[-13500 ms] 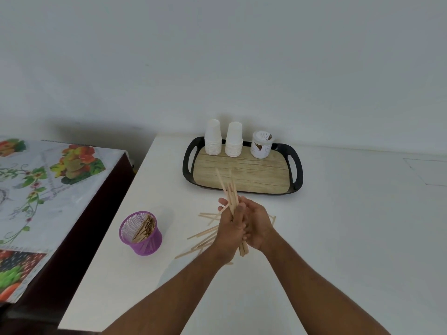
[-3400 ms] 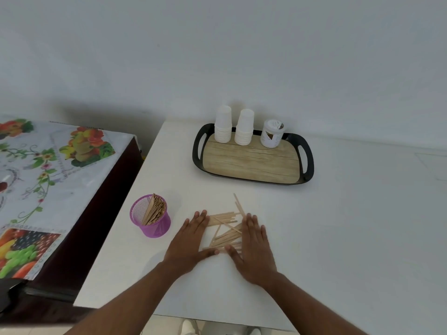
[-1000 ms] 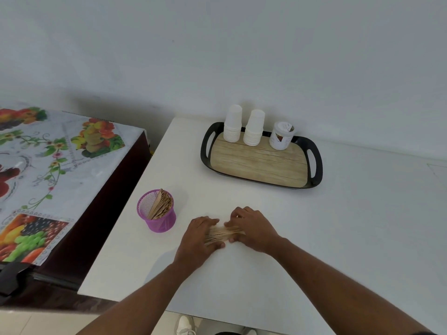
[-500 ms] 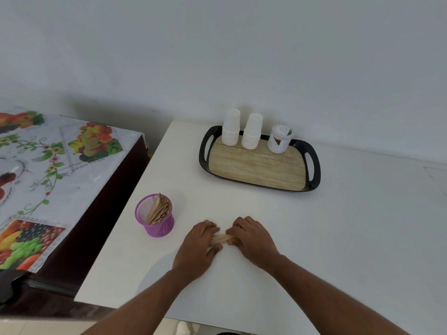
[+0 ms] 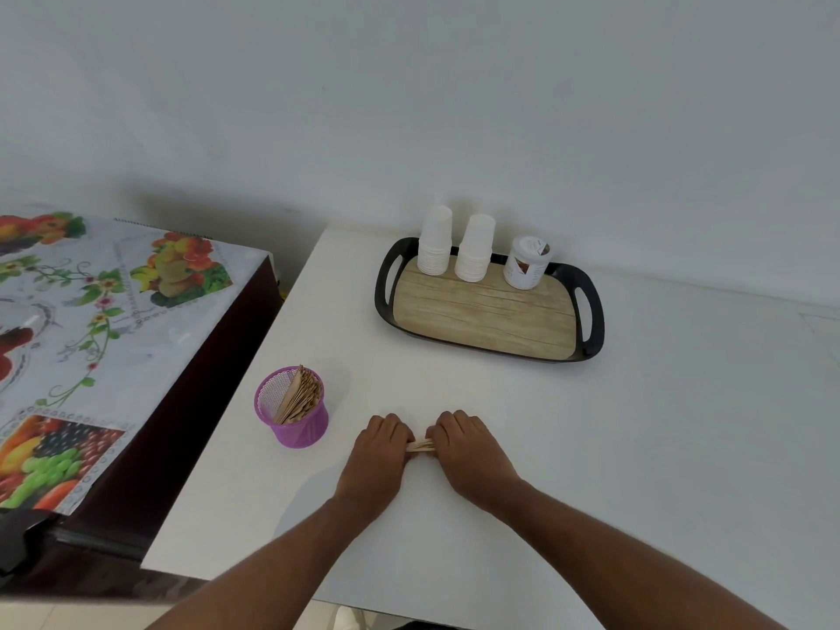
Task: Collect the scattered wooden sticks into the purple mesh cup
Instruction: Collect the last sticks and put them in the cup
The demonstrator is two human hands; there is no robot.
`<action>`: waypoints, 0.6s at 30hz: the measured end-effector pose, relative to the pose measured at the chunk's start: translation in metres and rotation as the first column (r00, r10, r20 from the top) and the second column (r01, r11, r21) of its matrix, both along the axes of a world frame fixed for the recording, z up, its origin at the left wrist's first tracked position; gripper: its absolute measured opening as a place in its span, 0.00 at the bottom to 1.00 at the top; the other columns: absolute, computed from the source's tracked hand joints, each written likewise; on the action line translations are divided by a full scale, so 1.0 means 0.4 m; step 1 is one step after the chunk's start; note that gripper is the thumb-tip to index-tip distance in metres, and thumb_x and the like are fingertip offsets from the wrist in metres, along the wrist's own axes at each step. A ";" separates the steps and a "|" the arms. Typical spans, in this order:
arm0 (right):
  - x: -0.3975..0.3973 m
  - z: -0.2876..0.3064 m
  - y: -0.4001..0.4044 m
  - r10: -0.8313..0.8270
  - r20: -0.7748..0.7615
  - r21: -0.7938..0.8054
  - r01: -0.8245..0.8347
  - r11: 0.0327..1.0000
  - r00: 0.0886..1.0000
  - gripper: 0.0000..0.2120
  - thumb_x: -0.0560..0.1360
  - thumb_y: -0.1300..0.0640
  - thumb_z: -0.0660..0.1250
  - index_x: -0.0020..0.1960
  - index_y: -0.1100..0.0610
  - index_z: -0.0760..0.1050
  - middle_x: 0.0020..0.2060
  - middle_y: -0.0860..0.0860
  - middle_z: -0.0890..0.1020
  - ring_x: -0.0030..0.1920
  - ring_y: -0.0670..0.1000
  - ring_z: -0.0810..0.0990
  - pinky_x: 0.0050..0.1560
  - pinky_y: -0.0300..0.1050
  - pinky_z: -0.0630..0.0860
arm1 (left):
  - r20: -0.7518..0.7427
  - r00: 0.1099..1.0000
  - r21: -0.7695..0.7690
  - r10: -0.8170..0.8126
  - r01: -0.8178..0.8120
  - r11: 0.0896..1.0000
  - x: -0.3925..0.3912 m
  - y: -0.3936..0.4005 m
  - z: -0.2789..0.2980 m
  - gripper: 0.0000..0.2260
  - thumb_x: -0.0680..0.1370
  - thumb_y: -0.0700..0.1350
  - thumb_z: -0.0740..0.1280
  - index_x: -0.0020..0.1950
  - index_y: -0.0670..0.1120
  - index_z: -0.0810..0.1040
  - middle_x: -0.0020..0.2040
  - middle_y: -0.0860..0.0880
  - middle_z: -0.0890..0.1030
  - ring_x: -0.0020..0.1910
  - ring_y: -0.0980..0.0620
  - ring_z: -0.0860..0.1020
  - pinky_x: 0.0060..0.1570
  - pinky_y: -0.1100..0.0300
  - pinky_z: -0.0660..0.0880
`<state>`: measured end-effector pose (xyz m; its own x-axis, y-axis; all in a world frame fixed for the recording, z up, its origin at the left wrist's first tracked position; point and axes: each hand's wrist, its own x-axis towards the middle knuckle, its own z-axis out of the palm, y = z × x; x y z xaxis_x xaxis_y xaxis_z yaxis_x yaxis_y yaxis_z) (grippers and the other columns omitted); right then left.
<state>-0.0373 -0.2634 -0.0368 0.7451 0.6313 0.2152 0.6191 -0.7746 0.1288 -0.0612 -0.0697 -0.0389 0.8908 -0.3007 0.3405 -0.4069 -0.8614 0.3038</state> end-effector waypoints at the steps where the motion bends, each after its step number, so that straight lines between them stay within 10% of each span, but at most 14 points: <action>1: 0.001 0.004 0.003 0.002 -0.005 -0.032 -0.002 0.999 1.000 0.06 0.79 0.60 0.62 0.49 0.56 0.78 0.43 0.53 0.79 0.40 0.53 0.76 0.40 0.48 0.76 | -0.003 1.000 0.065 0.003 -0.003 0.998 0.001 -0.003 0.004 0.08 0.70 0.34 0.76 0.44 0.44 0.80 0.40 0.46 0.77 0.37 0.46 0.76 0.32 0.54 0.74; 8: 0.001 0.040 0.021 0.057 -0.014 -0.159 -0.058 0.985 0.998 0.11 0.76 0.60 0.55 0.44 0.54 0.76 0.38 0.51 0.78 0.36 0.51 0.76 0.33 0.44 0.73 | 0.019 0.997 0.394 -0.081 0.067 0.917 0.024 -0.015 0.019 0.08 0.67 0.39 0.77 0.41 0.45 0.80 0.39 0.45 0.79 0.35 0.48 0.77 0.31 0.56 0.73; 18: 0.014 0.036 0.010 0.107 -0.033 -0.133 -0.110 0.985 0.994 0.04 0.77 0.60 0.64 0.46 0.55 0.77 0.39 0.50 0.78 0.35 0.49 0.75 0.28 0.43 0.74 | 0.057 0.981 0.456 -0.184 0.139 0.879 0.031 0.013 0.020 0.04 0.76 0.40 0.65 0.45 0.46 0.80 0.42 0.46 0.78 0.37 0.48 0.75 0.35 0.55 0.73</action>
